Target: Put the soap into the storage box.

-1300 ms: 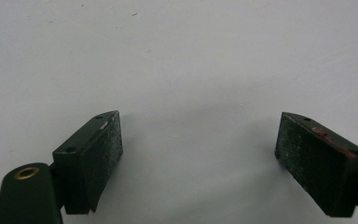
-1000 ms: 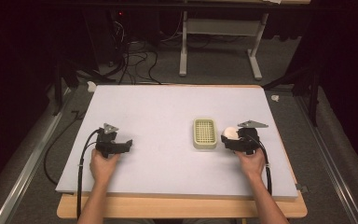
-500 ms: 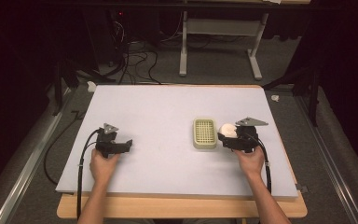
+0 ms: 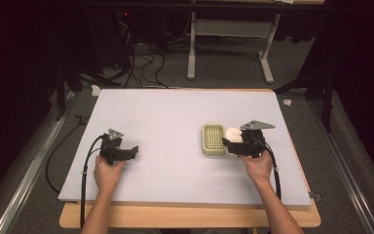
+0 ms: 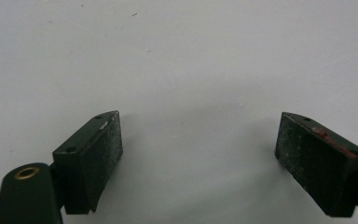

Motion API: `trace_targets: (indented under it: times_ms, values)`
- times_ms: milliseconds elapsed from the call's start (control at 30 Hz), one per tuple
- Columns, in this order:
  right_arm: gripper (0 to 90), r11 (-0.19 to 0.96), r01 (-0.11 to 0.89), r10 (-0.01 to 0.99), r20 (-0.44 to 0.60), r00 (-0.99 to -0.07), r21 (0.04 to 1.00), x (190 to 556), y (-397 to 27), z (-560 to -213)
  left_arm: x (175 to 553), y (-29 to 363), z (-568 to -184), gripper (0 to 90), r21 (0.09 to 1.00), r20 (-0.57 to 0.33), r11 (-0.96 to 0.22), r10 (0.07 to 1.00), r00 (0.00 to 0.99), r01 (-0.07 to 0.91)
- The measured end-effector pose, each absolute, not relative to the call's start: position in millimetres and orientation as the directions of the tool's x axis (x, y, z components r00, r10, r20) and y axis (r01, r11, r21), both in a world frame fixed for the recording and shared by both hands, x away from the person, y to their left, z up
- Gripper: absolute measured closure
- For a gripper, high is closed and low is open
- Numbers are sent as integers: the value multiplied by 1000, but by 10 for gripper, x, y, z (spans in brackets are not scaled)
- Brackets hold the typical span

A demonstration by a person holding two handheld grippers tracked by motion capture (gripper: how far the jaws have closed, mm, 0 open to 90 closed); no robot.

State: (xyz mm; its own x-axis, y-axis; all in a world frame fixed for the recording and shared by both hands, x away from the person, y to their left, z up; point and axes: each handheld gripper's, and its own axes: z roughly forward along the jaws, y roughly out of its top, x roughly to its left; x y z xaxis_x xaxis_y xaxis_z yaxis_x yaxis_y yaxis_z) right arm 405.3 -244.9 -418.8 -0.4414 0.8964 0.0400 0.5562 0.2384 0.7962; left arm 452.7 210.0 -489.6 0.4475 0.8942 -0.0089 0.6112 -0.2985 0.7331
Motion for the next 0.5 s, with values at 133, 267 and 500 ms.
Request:
trace_targets:
  times_ms: [133, 267, 500]
  values:
    - [250, 247, 563, 892, 42, -451, 788, 4077, -2403, -4190, 4528, 2101, -4896, 153, 733, -9, -298, 894, 448, 611]
    - [250, 263, 559, 884, 36, -467, 786, 4103, -2340, -4162, 4528, 2101, -4896, 153, 733, -9, -299, 894, 448, 611]
    - [250, 274, 570, 878, 40, -476, 774, 4159, -2251, -4167, 4528, 2102, -4896, 153, 733, -10, -298, 894, 448, 611]
